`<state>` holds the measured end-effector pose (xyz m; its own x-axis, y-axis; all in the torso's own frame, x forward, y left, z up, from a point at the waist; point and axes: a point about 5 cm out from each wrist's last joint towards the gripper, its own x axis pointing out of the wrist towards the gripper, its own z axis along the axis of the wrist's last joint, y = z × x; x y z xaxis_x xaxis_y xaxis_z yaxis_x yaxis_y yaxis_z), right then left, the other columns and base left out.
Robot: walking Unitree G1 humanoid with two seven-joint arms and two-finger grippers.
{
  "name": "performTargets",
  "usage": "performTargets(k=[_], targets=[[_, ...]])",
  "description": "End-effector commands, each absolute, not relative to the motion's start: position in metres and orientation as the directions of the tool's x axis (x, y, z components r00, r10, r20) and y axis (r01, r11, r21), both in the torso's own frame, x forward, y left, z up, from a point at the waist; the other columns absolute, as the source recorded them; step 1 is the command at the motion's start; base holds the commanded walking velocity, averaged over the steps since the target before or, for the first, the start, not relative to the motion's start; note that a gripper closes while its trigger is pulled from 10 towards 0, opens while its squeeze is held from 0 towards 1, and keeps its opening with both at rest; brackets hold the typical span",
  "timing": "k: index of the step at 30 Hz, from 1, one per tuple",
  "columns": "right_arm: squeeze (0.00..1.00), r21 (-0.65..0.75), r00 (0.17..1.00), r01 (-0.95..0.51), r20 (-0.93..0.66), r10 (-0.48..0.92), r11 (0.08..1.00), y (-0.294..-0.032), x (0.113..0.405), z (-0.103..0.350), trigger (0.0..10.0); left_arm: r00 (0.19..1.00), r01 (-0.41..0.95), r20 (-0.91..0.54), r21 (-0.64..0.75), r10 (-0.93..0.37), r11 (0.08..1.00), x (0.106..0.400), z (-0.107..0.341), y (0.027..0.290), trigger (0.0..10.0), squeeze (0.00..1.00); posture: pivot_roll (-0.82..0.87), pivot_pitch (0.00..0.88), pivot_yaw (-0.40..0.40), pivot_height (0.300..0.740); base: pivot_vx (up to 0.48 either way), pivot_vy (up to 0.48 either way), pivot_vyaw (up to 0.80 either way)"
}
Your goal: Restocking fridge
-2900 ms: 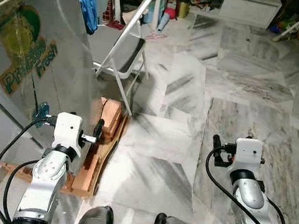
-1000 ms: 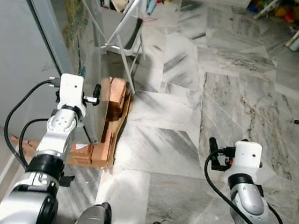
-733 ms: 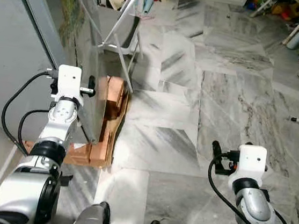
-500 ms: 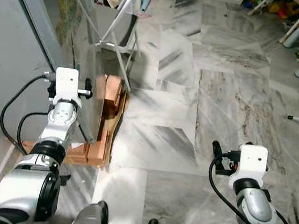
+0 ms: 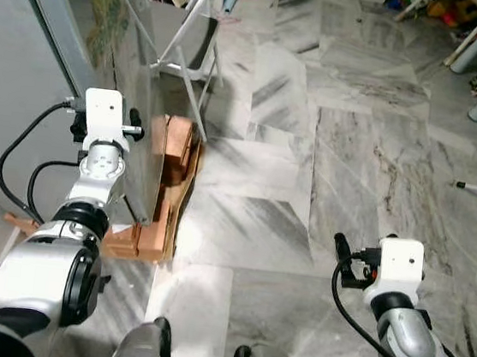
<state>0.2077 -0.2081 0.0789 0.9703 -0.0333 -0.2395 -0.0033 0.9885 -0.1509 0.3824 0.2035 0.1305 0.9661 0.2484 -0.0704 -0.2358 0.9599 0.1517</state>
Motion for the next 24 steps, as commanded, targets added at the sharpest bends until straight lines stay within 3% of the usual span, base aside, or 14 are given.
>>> performTargets(k=[1,4,6,7,9,11,12,14,19,23,24], targets=[[0.0,-0.161,0.972,-0.009,-0.235,-0.029,0.987,-0.21,0.206,0.083,10.0,0.988,-0.138,-0.048,0.154,0.147,0.979,0.391,0.142,0.182,10.0,0.0,-0.18,0.157,-0.055,0.74,0.0,0.0,0.0],[0.0,-0.171,0.966,-0.02,-0.256,-0.025,0.985,-0.212,0.203,0.079,10.0,1.0,0.003,0.009,0.263,-0.005,0.965,0.395,0.151,0.149,10.0,0.0,-0.18,0.154,-0.055,0.74,0.0,0.0,0.0],[0.0,-0.171,0.96,-0.025,-0.28,-0.024,0.985,-0.214,0.201,0.074,10.0,0.97,0.211,0.049,0.328,-0.24,0.921,0.389,0.153,0.094,10.0,0.0,-0.17,0.15,-0.059,0.74,0.0,0.0,0.0],[0.0,-0.168,0.955,-0.026,-0.295,-0.025,0.985,-0.215,0.201,0.071,10.0,0.896,0.391,0.075,0.334,-0.438,0.858,0.377,0.154,0.046,10.0,0.0,-0.17,0.15,-0.059,0.74,0.0,0.0,0.0],[0.0,-0.148,0.952,-0.02,-0.306,-0.026,0.989,-0.215,0.201,0.068,10.0,0.684,0.641,0.152,0.34,-0.713,0.688,0.342,0.163,-0.026,10.0,0.0,-0.16,0.147,-0.06,0.74,0.0,0.0,0.0],[0.0,-0.143,0.952,-0.025,-0.307,-0.02,0.989,-0.213,0.204,0.066,10.0,0.443,0.799,0.232,0.336,-0.866,0.499,0.299,0.177,-0.08,10.0,0.0,-0.16,0.138,-0.054,0.74,0.0,0.0,0.0],[0.0,-0.143,0.952,-0.029,-0.306,-0.016,0.989,-0.211,0.205,0.065,10.0,0.375,0.831,0.257,0.332,-0.891,0.446,0.286,0.183,-0.094,10.0,0.0,-0.16,0.137,-0.052,0.74,0.0,0.0,0.0],[0.0,-0.144,0.952,-0.033,-0.305,-0.013,0.989,-0.209,0.206,0.065,10.0,0.326,0.846,0.264,0.347,-0.908,0.405,0.278,0.186,-0.104,10.0,0.0,-0.17,0.134,-0.045,0.74,0.0,0.0,0.0],[0.0,-0.127,0.952,-0.012,-0.304,-0.028,0.992,-0.209,0.203,0.063,10.0,0.445,0.806,0.212,0.329,-0.87,0.493,0.306,0.175,-0.076,10.0,0.0,-0.16,0.136,-0.023,0.74,0.0,0.0,0.0],[0.0,-0.115,0.955,-0.001,-0.295,-0.033,0.993,-0.207,0.203,0.063,10.0,0.501,0.783,0.158,0.335,-0.851,0.523,0.317,0.157,-0.036,10.0,0.0,-0.15,0.138,-0.014,0.74,0.0,0.0,0.0],[0.0,-0.121,0.96,-0.001,-0.277,-0.033,0.993,-0.206,0.207,0.065,10.0,0.549,0.771,0.107,0.319,-0.829,0.552,0.32,0.138,0.0,10.0,0.0,-0.13,0.142,-0.008,0.74,0.277,0.0,0.0]])
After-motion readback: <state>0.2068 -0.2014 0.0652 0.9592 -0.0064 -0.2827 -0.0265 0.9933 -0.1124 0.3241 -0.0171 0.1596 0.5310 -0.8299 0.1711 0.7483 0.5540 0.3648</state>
